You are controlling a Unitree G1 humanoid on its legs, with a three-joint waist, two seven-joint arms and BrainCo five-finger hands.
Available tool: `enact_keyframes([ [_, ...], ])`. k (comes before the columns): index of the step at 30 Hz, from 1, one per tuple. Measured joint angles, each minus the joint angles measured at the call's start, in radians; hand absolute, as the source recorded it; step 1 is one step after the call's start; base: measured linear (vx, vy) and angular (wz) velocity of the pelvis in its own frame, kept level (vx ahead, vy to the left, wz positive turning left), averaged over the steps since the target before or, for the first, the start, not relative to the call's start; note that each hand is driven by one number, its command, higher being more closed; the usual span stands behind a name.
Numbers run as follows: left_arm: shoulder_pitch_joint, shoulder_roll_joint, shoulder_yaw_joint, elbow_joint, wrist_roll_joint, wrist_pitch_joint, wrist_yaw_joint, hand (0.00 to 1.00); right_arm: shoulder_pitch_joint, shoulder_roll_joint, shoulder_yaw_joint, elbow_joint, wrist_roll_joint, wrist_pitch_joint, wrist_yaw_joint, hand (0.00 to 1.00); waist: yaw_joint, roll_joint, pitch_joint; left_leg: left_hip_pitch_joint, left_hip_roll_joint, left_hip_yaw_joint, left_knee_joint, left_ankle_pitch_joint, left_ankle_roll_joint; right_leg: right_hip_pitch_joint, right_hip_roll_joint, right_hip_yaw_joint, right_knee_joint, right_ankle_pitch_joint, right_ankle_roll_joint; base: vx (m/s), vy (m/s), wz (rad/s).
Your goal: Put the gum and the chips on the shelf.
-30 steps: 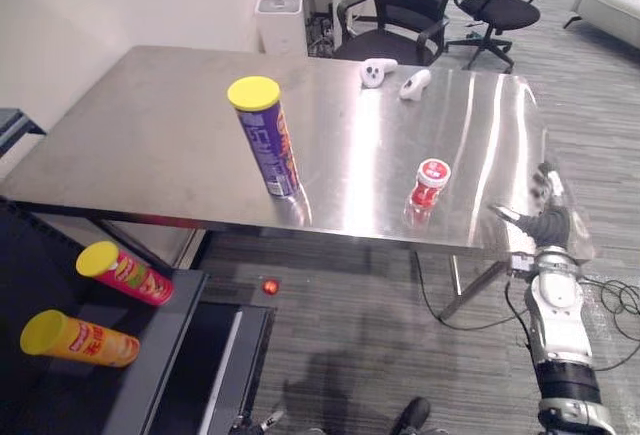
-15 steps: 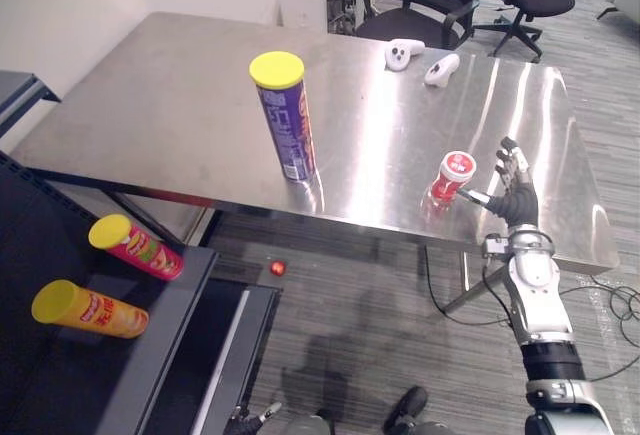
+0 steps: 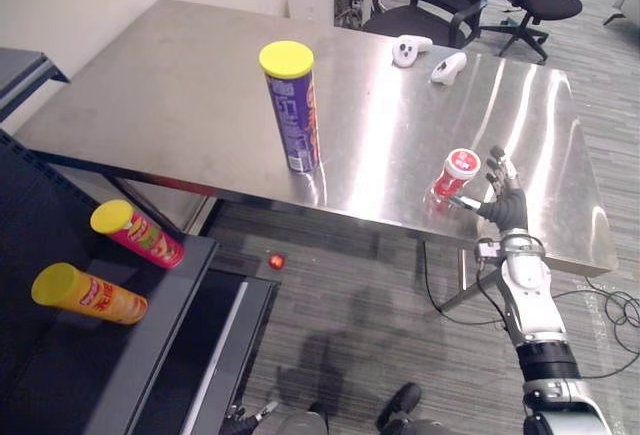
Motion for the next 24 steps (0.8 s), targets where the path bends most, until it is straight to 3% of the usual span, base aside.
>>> enact_keyframes([
  [24,0.002,0.000,0.000,-0.008,-0.002,0.000,0.020,0.00,-0.081,0.000,-0.011,0.082,0.001,0.005,-0.038,0.00,0.013,0.002,0.019,-0.013,-0.001,-0.001,-0.006,0.002,0.001,-0.016,0.000,0.000,0.000,0.000,0.001,0.00,0.000,0.00],
])
